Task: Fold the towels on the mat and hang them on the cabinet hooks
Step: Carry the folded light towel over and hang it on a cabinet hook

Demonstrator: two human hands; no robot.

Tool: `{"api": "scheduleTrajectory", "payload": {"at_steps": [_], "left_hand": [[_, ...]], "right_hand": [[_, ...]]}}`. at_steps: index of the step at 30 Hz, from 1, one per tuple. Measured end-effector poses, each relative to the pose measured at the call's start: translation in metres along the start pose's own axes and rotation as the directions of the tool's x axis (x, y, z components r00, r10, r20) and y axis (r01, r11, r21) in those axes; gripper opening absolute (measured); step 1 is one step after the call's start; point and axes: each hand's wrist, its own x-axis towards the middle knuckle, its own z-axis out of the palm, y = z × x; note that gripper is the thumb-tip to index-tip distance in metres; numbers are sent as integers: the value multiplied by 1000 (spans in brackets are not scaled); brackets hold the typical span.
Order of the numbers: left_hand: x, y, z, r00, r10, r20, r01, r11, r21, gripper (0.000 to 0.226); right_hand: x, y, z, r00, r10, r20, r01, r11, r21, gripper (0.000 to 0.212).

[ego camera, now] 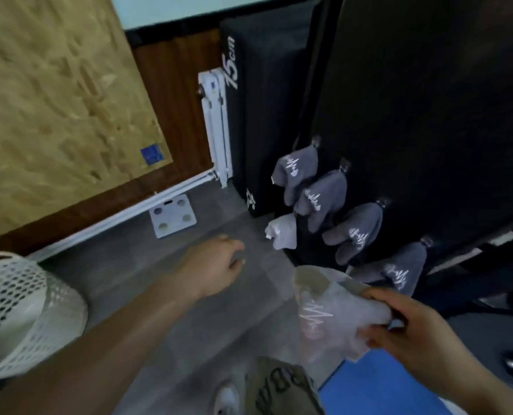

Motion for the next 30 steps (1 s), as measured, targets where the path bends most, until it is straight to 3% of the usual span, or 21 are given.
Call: {"api": "scheduleTrajectory", "payload": {"at_steps": [5, 8, 12, 15, 18, 20, 24, 28, 30], "left_hand": [[99, 29, -82, 984, 172, -44, -171, 985, 25, 35], [140, 53, -125, 957, 285, -53, -289, 950, -114, 35], [182, 95, -195, 898, 433, -84, -394, 702, -593, 31], [213, 117, -248, 823, 554, -122, -470, 545, -694, 40], [249, 129, -294, 763, 639, -98, -460, 430, -777, 50], [272, 130, -323, 693, 718, -69, -504, 413, -758, 58], [311, 128, -377, 554, 823, 128, -507, 455, -732, 62], [341, 123, -403, 536, 831, 148, -572, 486, -661, 38], [351, 121, -409, 538, 836, 114, -550, 450, -704, 29]], "right_hand": [[62, -82, -44, 994, -106, 5, 104, 985, 136, 40], [99, -118, -67, 984, -177, -4, 176, 977, 117, 39], [149, -170, -107, 946, -322, -48, 325, 934, 145, 44], [179, -209, -135, 881, -459, -118, 473, 864, 173, 42], [200, -243, -156, 822, -538, -186, 569, 788, 236, 44], [210, -265, -165, 802, -562, -204, 598, 756, 266, 45], [229, -300, -168, 753, -570, -329, 657, 681, 325, 37], [249, -323, -162, 705, -502, -501, 694, 634, 341, 24], [257, -332, -161, 692, -475, -543, 698, 633, 335, 23]]}}
